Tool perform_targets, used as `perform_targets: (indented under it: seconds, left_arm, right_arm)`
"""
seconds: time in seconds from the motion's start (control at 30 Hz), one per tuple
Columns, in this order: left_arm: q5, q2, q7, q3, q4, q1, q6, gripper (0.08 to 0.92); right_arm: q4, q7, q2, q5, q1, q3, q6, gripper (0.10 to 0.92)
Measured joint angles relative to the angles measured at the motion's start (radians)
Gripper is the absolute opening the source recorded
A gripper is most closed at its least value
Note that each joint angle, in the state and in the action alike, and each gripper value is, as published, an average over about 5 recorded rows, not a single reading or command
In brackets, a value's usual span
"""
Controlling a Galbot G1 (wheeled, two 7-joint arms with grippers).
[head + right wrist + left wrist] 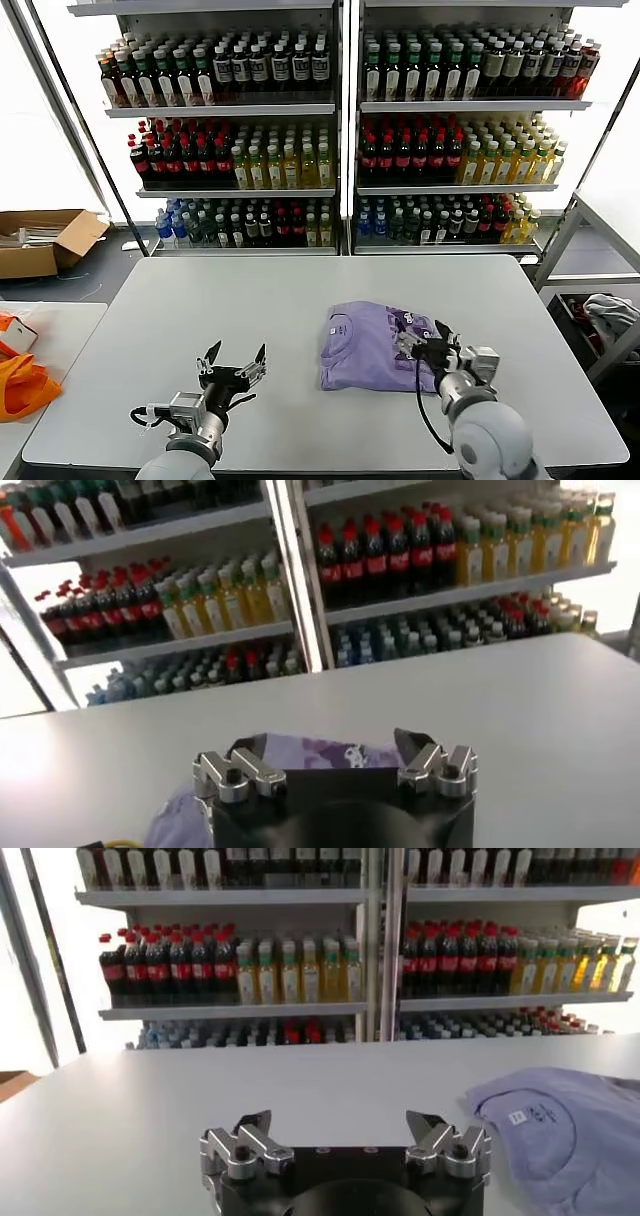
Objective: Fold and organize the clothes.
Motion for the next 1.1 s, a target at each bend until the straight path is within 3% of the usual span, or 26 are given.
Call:
perform_targets:
  seconds: [0.47,1.1]
  left_arm:
    - [0.002,0.002,-0.001,-0.002,0.001,0.01,-0.002,0.823]
    - [0.001,0.006,0.004,0.001,0.007,0.018,-0.004,0.823]
  right_arm:
    - [-0.262,0.04,0.117,-0.198,0.179,-0.18,-0.001,0.823]
    - [-0.349,0.034,0.16,-0.192,0.198,-0.211,0.005,0.823]
